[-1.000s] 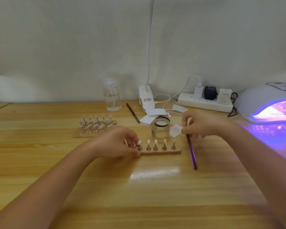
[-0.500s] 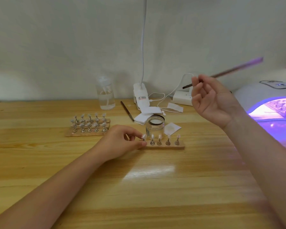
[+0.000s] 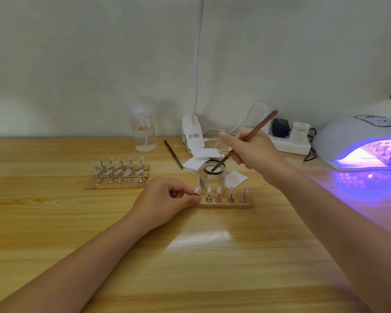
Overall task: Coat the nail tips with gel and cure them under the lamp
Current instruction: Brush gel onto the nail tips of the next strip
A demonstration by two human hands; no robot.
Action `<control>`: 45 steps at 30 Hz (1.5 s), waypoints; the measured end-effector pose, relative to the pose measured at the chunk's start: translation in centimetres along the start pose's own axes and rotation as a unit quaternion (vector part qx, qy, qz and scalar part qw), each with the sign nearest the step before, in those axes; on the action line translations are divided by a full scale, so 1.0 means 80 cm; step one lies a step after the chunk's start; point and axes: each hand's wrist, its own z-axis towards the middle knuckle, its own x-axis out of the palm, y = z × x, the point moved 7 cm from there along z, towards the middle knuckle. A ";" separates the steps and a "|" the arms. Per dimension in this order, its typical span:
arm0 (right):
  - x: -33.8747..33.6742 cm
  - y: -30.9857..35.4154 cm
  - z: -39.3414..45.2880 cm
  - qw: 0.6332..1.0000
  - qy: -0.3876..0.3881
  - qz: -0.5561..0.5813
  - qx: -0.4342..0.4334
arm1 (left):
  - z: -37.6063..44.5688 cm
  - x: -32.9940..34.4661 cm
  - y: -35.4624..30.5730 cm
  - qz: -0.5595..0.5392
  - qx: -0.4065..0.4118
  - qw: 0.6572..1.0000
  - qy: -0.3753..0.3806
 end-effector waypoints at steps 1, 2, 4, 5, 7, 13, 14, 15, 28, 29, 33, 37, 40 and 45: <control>0.001 0.005 0.002 0.999 -0.009 -0.036 -0.023 | 0.000 0.000 0.000 -0.001 0.001 1.000 -0.001; 0.002 0.009 0.004 0.997 -0.015 -0.070 -0.041 | 0.000 0.000 0.000 -0.002 0.002 1.000 -0.001; 0.008 0.014 0.008 0.991 -0.019 -0.122 -0.059 | 0.000 0.000 0.001 -0.003 0.006 1.000 -0.002; 0.011 0.016 0.010 0.988 -0.019 -0.142 -0.065 | 0.000 0.000 0.001 -0.003 0.007 1.000 -0.003; 0.019 0.016 0.012 0.983 -0.017 -0.168 -0.070 | 0.000 0.001 0.002 -0.001 0.010 1.000 -0.004; 0.029 0.017 0.011 0.975 -0.029 -0.200 -0.092 | -0.002 0.000 0.000 0.000 0.020 1.000 -0.012; 0.025 0.018 0.012 0.978 -0.037 -0.183 -0.093 | -0.003 0.000 -0.001 0.004 0.023 1.000 -0.015; 0.019 0.019 0.013 0.982 -0.048 -0.159 -0.094 | -0.004 0.000 -0.002 0.009 0.027 0.999 -0.018; -0.019 -0.023 0.018 0.993 -0.099 0.037 0.049 | -0.009 -0.002 -0.011 0.047 0.063 0.996 -0.038; -0.020 -0.026 0.017 0.992 -0.099 0.046 0.059 | -0.009 -0.002 -0.012 0.048 0.063 0.996 -0.040; -0.027 -0.031 0.015 0.988 -0.109 0.071 0.082 | -0.010 -0.002 -0.012 0.055 0.063 0.996 -0.044; -0.034 -0.031 0.013 0.985 -0.116 0.088 0.091 | -0.010 -0.003 -0.014 0.053 0.067 0.995 -0.042; -0.039 -0.032 0.010 0.981 -0.133 0.099 0.096 | -0.010 -0.003 -0.014 0.054 0.067 0.995 -0.042; -0.037 -0.032 0.008 0.976 -0.136 0.131 0.110 | -0.010 -0.003 -0.015 0.055 0.065 0.995 -0.043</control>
